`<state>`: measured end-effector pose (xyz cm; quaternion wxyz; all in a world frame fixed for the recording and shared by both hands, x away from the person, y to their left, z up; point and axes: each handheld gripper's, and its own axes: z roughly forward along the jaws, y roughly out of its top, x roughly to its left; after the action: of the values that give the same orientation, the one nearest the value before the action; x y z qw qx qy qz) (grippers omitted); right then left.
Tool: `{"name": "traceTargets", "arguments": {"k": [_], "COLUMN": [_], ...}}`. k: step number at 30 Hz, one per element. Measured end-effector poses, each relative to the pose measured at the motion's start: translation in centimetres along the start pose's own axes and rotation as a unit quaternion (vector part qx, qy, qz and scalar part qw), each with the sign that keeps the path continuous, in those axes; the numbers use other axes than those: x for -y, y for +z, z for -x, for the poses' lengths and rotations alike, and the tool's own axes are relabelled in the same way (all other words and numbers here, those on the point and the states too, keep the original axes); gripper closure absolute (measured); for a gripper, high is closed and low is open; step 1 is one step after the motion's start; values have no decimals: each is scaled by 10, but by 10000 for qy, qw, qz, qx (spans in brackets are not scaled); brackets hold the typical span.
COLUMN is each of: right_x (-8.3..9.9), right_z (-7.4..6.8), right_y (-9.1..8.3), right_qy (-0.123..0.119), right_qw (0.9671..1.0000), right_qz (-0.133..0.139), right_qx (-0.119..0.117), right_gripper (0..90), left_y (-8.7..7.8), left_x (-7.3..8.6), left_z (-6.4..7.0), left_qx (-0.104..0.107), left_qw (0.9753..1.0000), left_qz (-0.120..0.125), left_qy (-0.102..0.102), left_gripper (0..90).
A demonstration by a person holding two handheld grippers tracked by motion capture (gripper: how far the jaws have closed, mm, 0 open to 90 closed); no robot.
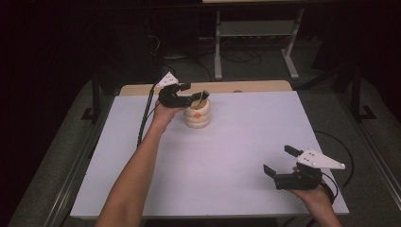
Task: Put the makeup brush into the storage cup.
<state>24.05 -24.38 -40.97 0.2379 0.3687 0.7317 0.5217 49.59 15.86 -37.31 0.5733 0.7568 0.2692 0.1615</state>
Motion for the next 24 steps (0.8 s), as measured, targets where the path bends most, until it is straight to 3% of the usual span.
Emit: {"name": "traceTargets", "arguments": {"k": [4,10,24], "right_x": [0,1,0], "right_z": [0,0,1], "right_y": [1,0,-1], "right_qy": [15,53,102], "right_qw": [10000,10000,9999], "right_qz": [1,-12,-1], "right_qx": [-6,1,14], "right_gripper": [0,0,0], "left_y": [-5,-14,-36], "left_x": [-2,-5,-10], "left_z": [1,6,21], "left_qx": [80,150,154], "left_qw": [9998,9997,9992], "left_qz": [-157,-188,-367], "left_qy": [16,-22,23], "left_gripper": [193,103,103]}}
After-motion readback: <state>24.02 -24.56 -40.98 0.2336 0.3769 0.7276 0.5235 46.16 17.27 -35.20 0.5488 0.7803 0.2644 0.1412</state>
